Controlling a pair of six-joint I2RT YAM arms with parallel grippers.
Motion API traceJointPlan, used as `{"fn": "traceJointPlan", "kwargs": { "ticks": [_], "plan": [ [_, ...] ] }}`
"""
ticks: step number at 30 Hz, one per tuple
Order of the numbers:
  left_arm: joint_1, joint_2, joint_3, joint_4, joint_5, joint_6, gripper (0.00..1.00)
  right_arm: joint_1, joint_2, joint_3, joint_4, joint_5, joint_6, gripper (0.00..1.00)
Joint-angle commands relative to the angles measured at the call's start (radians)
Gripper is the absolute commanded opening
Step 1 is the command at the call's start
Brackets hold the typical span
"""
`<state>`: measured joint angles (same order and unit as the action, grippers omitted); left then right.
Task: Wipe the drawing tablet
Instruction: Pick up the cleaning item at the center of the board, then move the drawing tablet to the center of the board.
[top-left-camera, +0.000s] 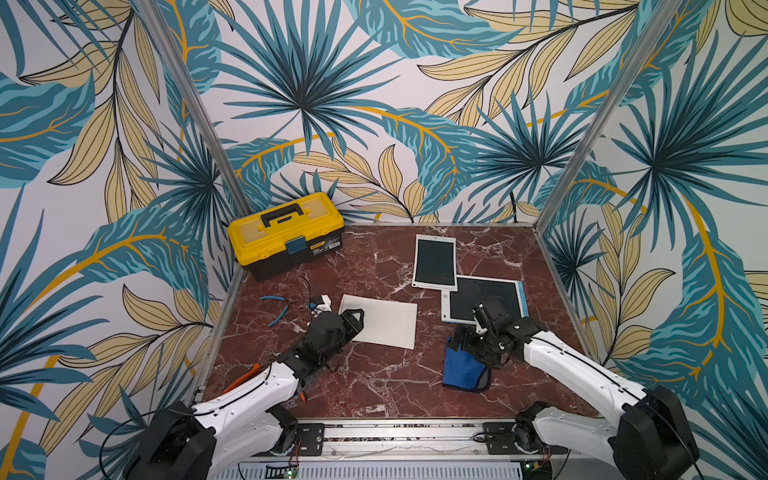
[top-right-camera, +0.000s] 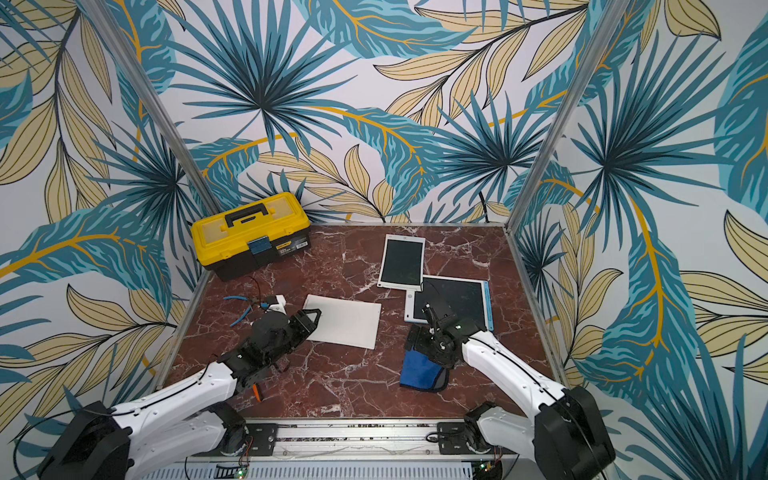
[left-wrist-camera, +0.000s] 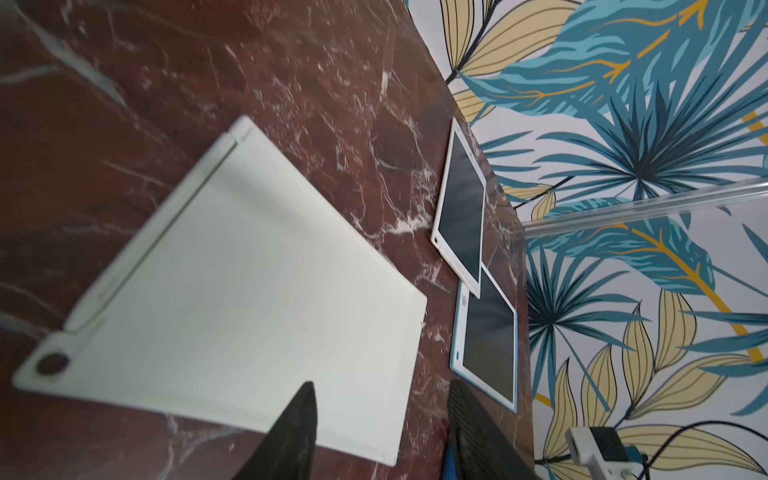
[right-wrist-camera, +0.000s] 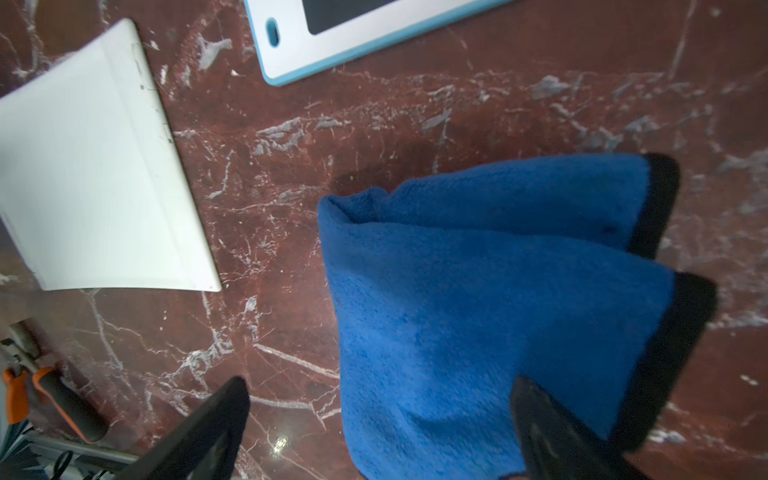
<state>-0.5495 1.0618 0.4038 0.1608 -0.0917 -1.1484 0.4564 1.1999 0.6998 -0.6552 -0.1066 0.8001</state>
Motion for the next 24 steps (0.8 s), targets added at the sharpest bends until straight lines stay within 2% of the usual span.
{"fn": "traceJointPlan", "kwargs": {
  "ticks": [1,4,6,7,11,16,19,21,23,24],
  "plan": [
    [0.095,0.085,0.057,-0.021,0.091,0.169,0.52,0.019,0.077,0.015,0.038,0.053,-0.021,0.99],
    [0.144,0.192,0.129,-0.021,0.058,0.288,0.48,0.022,0.166,0.015,0.076,0.071,-0.019,0.99],
    [0.160,0.280,0.188,-0.021,0.060,0.350,0.40,0.023,0.220,0.009,0.096,0.077,-0.011,1.00],
    [0.163,0.310,0.207,-0.021,0.060,0.358,0.39,0.024,0.240,0.000,0.110,0.074,-0.005,0.99],
    [0.158,0.426,0.310,-0.017,0.084,0.407,0.40,0.024,0.283,-0.071,0.226,0.027,0.041,0.97],
    [0.163,0.644,0.533,-0.018,0.181,0.494,0.45,0.025,0.360,-0.103,0.298,-0.012,0.057,0.92],
    [0.173,0.786,0.667,-0.019,0.209,0.511,0.46,0.025,0.378,-0.125,0.339,-0.028,0.071,0.87],
    [0.173,0.849,0.721,-0.019,0.179,0.528,0.44,0.024,0.382,-0.129,0.345,-0.035,0.079,0.84],
    [0.173,0.877,0.734,-0.020,0.134,0.555,0.43,0.025,0.375,-0.136,0.353,-0.039,0.085,0.72],
    [0.174,0.879,0.729,-0.021,0.119,0.575,0.42,0.024,0.369,-0.138,0.356,-0.040,0.088,0.70]
  ]
}}
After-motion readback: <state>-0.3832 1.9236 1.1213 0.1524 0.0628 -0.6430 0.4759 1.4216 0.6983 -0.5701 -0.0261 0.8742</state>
